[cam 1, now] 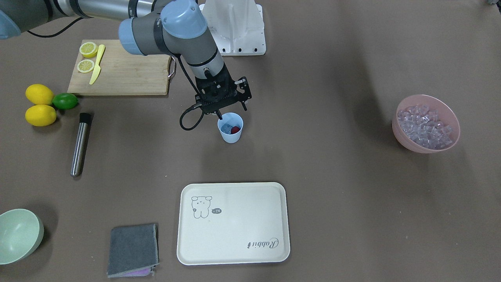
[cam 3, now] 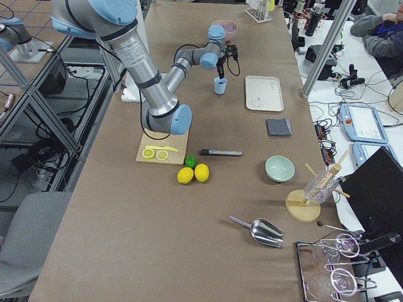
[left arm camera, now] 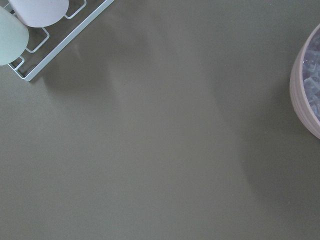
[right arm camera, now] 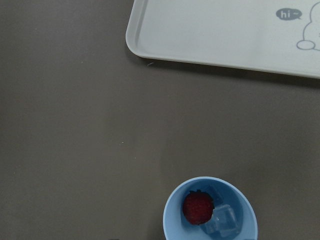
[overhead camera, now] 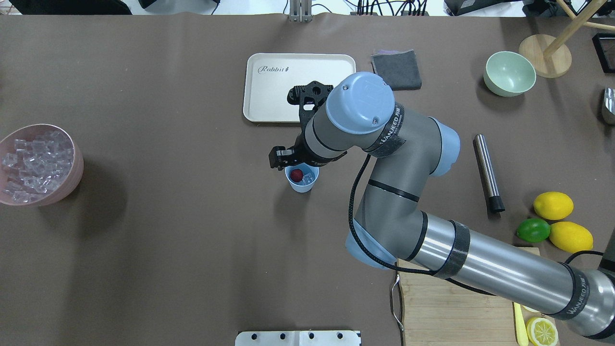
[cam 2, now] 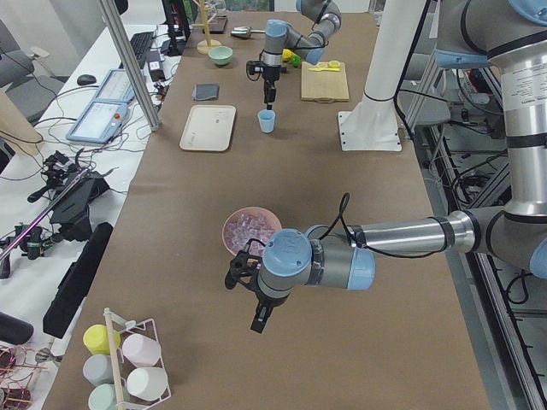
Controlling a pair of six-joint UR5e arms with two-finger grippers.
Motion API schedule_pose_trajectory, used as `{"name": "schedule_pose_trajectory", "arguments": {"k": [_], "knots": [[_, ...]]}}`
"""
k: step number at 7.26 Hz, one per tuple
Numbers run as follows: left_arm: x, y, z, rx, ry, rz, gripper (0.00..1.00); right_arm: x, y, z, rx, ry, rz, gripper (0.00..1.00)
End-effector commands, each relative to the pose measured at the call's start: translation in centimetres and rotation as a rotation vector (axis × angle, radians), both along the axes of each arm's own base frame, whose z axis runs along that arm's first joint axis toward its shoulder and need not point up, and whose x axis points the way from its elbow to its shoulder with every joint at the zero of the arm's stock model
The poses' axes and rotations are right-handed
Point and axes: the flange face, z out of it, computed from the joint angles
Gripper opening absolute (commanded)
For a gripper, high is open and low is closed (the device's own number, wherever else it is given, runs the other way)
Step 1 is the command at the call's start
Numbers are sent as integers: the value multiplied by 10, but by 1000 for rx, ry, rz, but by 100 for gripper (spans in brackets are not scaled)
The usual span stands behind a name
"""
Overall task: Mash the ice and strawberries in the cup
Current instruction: 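Open the right gripper to drop the strawberry into the cup, then move the right gripper to the steel muddler lying on the table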
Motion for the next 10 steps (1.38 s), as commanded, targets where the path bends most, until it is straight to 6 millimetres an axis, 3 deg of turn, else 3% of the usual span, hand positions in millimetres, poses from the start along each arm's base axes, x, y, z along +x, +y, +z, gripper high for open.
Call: {"name": "schedule_pose_trajectory", "arguments": {"k": [1, 3, 5, 7, 10], "knots": [[0, 1, 2, -3, -1, -1, 99, 0, 2, -8, -49, 47, -17, 99], [0, 4, 9, -29, 1, -3, 99, 15, -4, -2, -133, 121, -34, 99], [2, 8, 14, -41, 19, -2, 99, 49, -34, 24, -187, 246, 23, 100], [2, 10, 23, -77, 20, -5, 99, 113, -71, 73, -86, 286, -14, 100], [3, 13, 26, -91, 20, -3, 99, 214, -105, 157, -59, 318, -79, 100]]}}
